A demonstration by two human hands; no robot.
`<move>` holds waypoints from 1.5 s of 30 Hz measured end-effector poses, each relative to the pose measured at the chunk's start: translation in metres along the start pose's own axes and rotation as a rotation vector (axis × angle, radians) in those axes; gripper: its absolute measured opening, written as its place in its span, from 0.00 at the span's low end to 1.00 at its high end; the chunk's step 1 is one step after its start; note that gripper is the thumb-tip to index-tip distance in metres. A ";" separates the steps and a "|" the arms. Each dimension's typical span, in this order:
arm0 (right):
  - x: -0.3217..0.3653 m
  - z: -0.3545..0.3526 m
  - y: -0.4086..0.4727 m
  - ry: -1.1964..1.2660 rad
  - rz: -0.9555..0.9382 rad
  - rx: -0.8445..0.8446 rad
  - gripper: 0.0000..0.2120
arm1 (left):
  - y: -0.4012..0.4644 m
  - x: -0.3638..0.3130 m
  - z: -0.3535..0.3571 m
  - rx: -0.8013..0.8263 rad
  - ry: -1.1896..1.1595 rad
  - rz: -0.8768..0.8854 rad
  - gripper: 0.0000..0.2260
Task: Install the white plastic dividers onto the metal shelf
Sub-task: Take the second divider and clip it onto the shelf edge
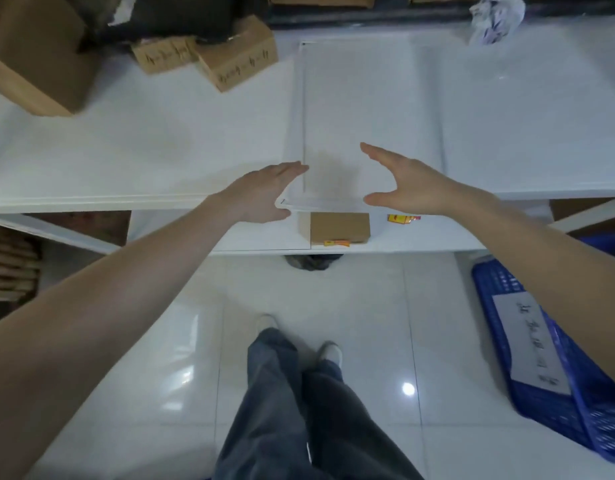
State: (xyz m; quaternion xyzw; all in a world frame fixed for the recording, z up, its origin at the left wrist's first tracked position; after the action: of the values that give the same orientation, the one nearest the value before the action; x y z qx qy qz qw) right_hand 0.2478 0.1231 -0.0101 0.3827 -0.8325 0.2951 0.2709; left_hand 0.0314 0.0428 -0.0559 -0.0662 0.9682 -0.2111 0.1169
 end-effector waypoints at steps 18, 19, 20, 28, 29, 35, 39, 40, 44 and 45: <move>-0.035 0.041 0.029 -0.062 0.030 0.043 0.39 | 0.027 0.011 0.012 -0.174 0.409 0.107 0.27; -0.034 0.039 0.029 -0.099 0.028 0.043 0.39 | 0.023 0.012 0.004 -0.235 0.360 0.128 0.26; -0.032 0.036 0.029 -0.146 0.024 0.035 0.40 | 0.018 0.013 -0.005 -0.296 0.299 0.141 0.25; 0.021 -0.030 0.012 -0.478 0.002 -0.341 0.27 | -0.028 -0.018 -0.111 -0.647 0.093 0.222 0.17; 0.029 -0.040 0.007 -0.504 -0.020 -0.388 0.26 | -0.035 -0.024 -0.126 -0.654 0.083 0.241 0.16; 0.083 -0.102 -0.036 -0.704 -0.105 -0.668 0.25 | -0.082 -0.059 -0.202 -0.705 -0.117 0.284 0.20; 0.127 -0.133 -0.066 -0.628 -0.173 -0.756 0.13 | -0.119 -0.073 -0.247 -0.654 -0.330 0.323 0.26; 0.138 -0.141 -0.075 -0.612 -0.190 -0.786 0.12 | -0.128 -0.074 -0.258 -0.661 -0.380 0.326 0.26; 0.183 -0.176 -0.116 -0.535 -0.306 -0.865 0.07 | -0.164 -0.069 -0.294 -0.686 -0.468 0.293 0.23; 0.194 -0.184 -0.126 -0.506 -0.331 -0.866 0.06 | -0.171 -0.067 -0.301 -0.692 -0.472 0.282 0.21</move>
State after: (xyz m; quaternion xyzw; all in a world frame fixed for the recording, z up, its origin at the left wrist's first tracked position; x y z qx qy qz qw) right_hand 0.2810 0.0923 0.2815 0.4213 -0.8460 -0.2241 0.2378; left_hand 0.0332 0.0188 0.2962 -0.0149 0.9281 0.1645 0.3336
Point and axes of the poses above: each hand's wrist, its own y-axis towards the middle knuckle, its own z-axis out of the palm, x = y × z, the point moved 3 cm from there along y, towards the middle knuckle, and after that the axes turned 12 degrees about -z, right-handed, at the moved point
